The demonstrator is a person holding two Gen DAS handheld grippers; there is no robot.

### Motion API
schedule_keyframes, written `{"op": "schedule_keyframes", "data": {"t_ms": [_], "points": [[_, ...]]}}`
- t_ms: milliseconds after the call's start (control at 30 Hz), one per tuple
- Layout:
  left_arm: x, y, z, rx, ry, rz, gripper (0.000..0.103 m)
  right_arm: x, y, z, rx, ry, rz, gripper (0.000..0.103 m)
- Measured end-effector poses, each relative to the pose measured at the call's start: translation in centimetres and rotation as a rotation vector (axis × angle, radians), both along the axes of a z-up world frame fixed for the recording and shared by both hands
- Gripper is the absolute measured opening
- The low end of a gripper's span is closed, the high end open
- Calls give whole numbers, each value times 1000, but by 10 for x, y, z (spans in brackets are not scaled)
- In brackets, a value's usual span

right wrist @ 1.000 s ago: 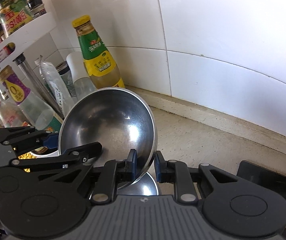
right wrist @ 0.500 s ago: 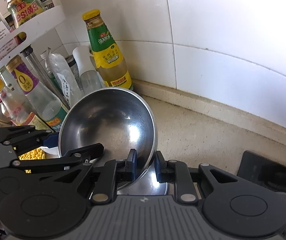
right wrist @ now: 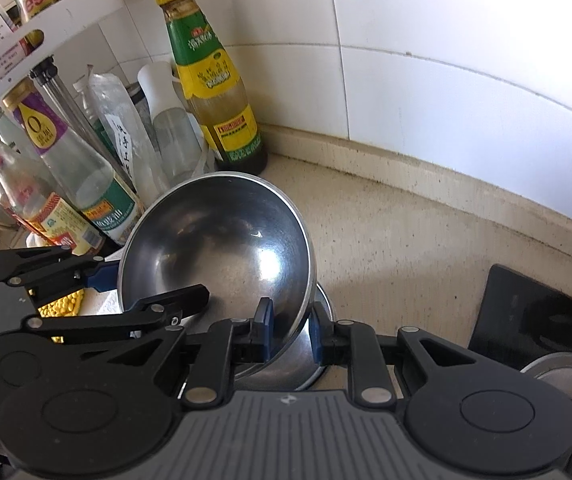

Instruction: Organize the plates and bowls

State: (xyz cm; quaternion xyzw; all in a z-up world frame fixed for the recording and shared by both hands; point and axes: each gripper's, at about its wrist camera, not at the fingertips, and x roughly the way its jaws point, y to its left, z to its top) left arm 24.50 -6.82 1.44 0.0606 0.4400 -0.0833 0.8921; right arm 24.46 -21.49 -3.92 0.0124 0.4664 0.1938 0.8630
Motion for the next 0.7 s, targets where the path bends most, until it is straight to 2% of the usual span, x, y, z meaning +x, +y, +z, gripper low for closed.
{"op": "schedule_keyframes", "data": {"t_ms": [567, 667, 700], "points": [[2, 2, -19, 1, 68, -13, 47, 6, 8, -18, -32, 70, 19, 33], [4, 3, -23, -9, 85, -22, 47, 7, 9, -20, -46, 65, 13, 35], [5, 4, -23, -13, 89, -27, 47, 7, 10, -21, -62, 69, 17, 39]]}}
